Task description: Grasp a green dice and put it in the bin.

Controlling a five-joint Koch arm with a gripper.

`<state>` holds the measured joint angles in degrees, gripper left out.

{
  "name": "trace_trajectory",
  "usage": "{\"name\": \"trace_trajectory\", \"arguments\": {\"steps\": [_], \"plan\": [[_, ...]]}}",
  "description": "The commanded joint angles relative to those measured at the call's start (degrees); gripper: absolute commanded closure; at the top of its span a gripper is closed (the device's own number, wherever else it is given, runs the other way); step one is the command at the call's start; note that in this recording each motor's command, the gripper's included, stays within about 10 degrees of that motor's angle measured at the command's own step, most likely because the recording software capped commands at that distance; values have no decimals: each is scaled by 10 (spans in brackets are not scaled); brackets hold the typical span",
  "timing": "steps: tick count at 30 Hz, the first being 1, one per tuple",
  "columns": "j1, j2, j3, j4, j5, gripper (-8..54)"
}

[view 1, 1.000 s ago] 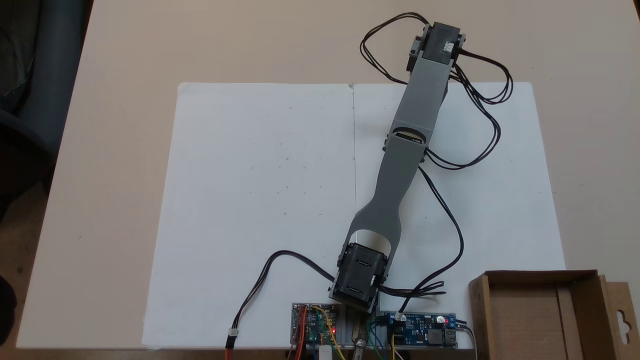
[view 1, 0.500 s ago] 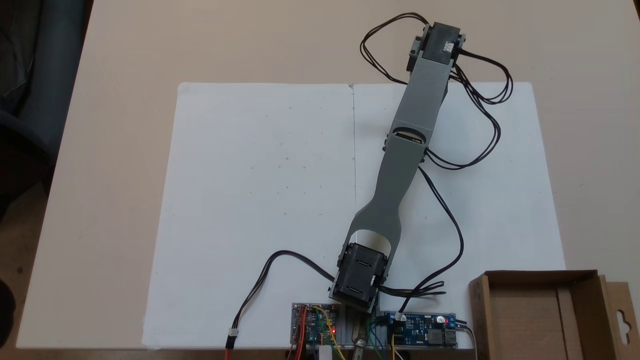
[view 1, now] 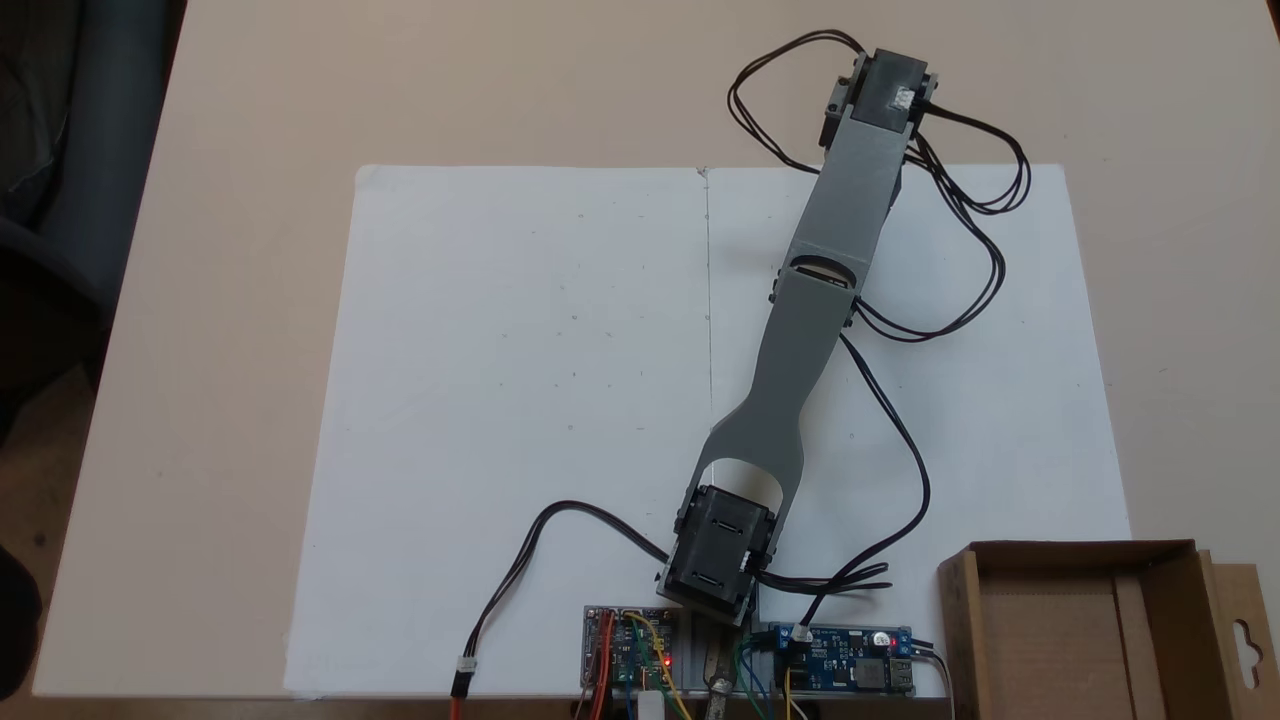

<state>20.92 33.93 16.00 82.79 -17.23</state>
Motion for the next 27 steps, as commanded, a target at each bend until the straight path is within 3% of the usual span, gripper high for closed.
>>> {"name": "trace_trajectory", "arguments": {"steps": [1,27], "plan": [[6,11,-21,67,-64,-45],[7,1,-21,-11,-83,-46]]}}
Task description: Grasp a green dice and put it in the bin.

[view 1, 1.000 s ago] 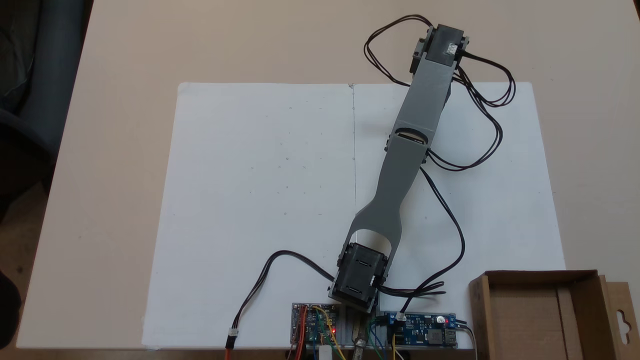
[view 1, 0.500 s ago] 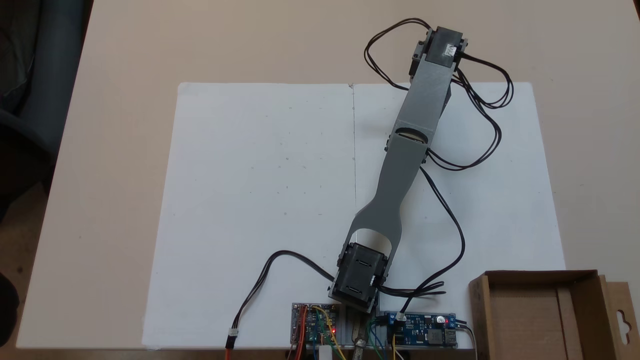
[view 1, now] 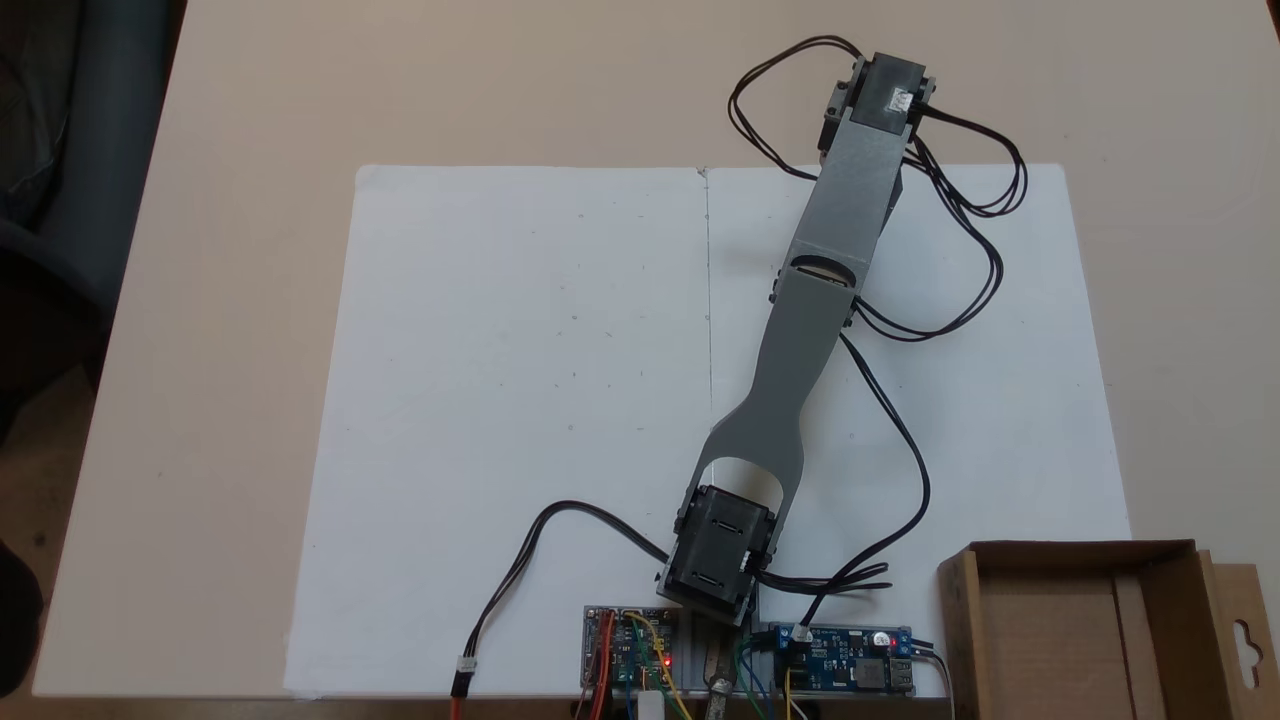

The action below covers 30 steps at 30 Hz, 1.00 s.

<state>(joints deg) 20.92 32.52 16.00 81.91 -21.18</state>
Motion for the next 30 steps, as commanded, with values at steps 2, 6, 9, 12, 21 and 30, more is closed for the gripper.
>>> {"name": "trace_trajectory", "arguments": {"steps": [2,6,9,12,21,30], "plan": [[5,14,-21,-17,-36,-46],[0,14,-21,-37,-27,-45],[-3,14,-21,-48,-23,-43],[-3,14,-21,-53,-19,-34],[-2,3,-21,-67,-11,-22],[-1,-7,-21,-74,25,-1]]}}
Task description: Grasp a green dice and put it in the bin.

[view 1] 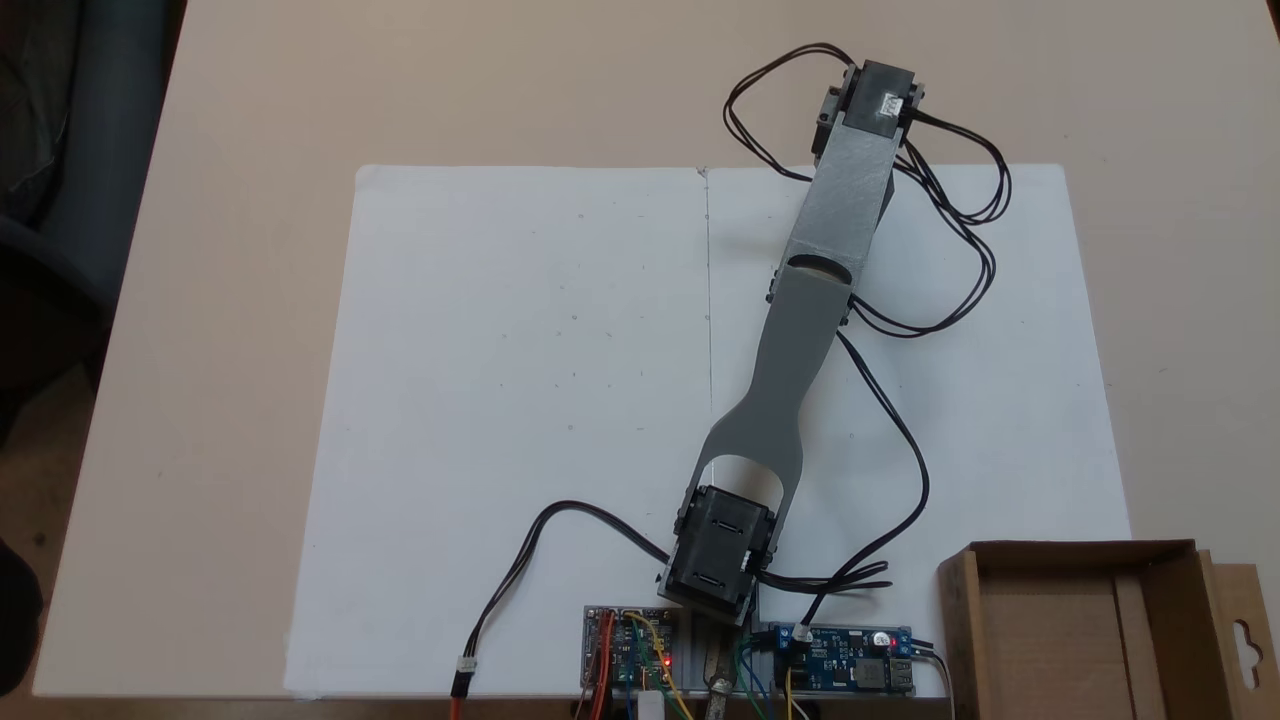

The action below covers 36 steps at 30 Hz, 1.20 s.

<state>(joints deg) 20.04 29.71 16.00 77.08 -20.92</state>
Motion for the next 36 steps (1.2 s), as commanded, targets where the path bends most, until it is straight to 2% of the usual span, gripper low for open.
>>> {"name": "trace_trajectory", "arguments": {"steps": [1,36], "plan": [[8,21,-21,-25,27,0],[17,11,11,-36,50,25]]}}
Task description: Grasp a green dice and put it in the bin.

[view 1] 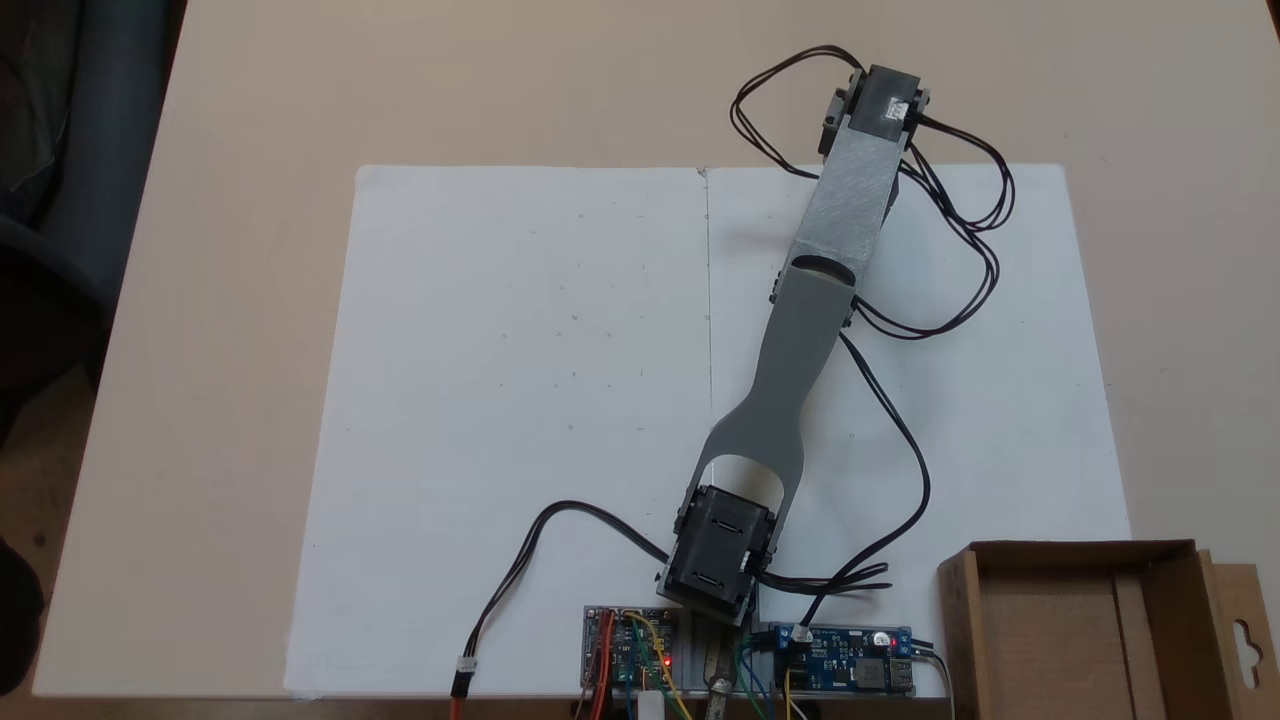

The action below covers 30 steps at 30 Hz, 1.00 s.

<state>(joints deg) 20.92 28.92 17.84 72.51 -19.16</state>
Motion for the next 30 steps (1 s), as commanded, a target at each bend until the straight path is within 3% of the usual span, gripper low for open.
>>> {"name": "trace_trajectory", "arguments": {"steps": [1,11,23,29,30], "plan": [[8,17,-7,11,33,25],[8,11,-6,15,35,43],[11,8,-3,15,42,188],[14,8,-4,12,49,334],[14,8,-3,11,52,334]]}}
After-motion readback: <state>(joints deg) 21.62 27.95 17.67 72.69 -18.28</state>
